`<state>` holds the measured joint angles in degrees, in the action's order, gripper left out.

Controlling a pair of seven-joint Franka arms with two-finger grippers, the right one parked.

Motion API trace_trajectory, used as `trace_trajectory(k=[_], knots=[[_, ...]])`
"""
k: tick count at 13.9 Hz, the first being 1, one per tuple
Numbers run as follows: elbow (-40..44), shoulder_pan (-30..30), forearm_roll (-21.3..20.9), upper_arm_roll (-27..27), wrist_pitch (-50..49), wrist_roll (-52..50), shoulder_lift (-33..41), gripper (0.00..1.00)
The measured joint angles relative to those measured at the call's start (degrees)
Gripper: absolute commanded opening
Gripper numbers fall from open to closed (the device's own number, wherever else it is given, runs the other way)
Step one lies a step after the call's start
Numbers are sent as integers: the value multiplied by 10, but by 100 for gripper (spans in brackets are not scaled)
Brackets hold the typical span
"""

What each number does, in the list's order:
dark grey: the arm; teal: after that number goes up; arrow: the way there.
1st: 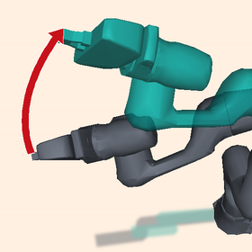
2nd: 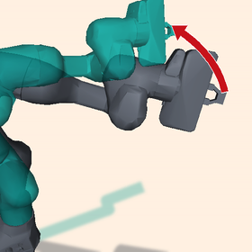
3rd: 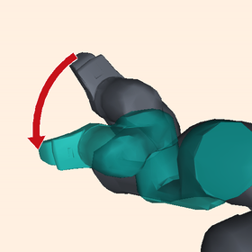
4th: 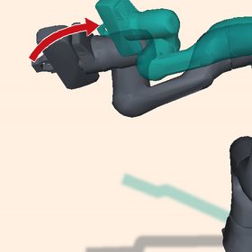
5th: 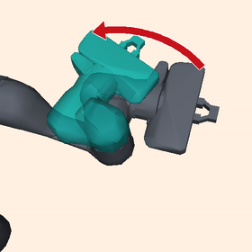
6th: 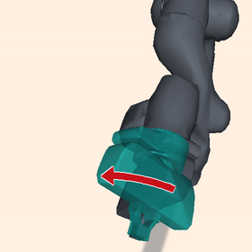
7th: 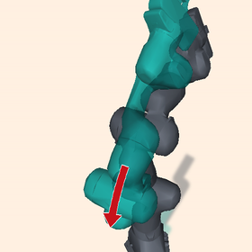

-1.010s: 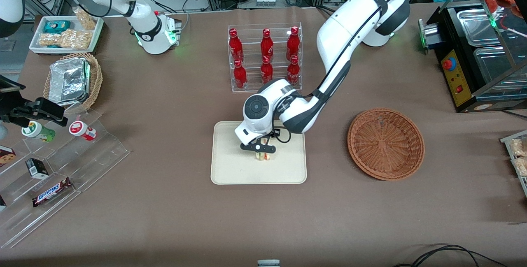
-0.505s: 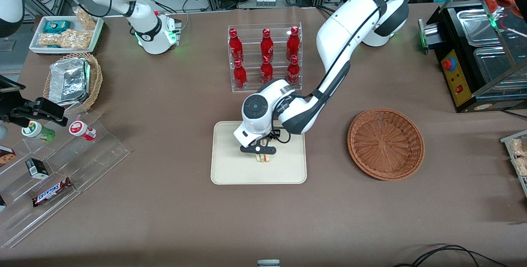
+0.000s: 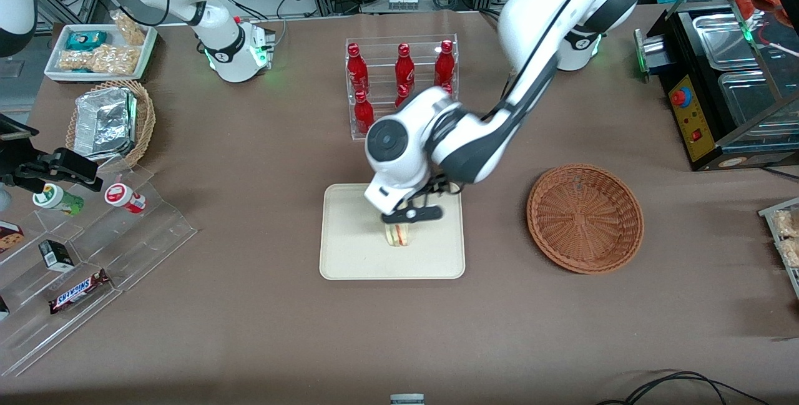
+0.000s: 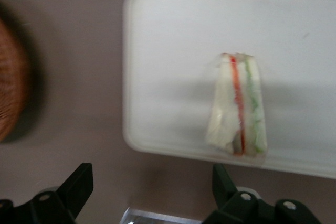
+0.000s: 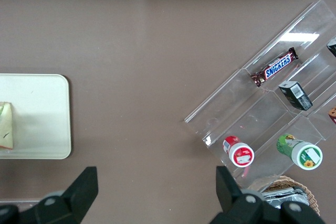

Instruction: Place sandwich from basket to tray

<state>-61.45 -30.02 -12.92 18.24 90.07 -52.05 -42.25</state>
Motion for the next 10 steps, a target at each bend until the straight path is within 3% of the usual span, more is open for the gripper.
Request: trace_trajectory(k=[3,5,10], knots=[[-49,85,59,-3,-101,84,122,100],[-104,153,70,-5,-151,158,193,100],[-158,319,99,-7,-229,312,270,100]])
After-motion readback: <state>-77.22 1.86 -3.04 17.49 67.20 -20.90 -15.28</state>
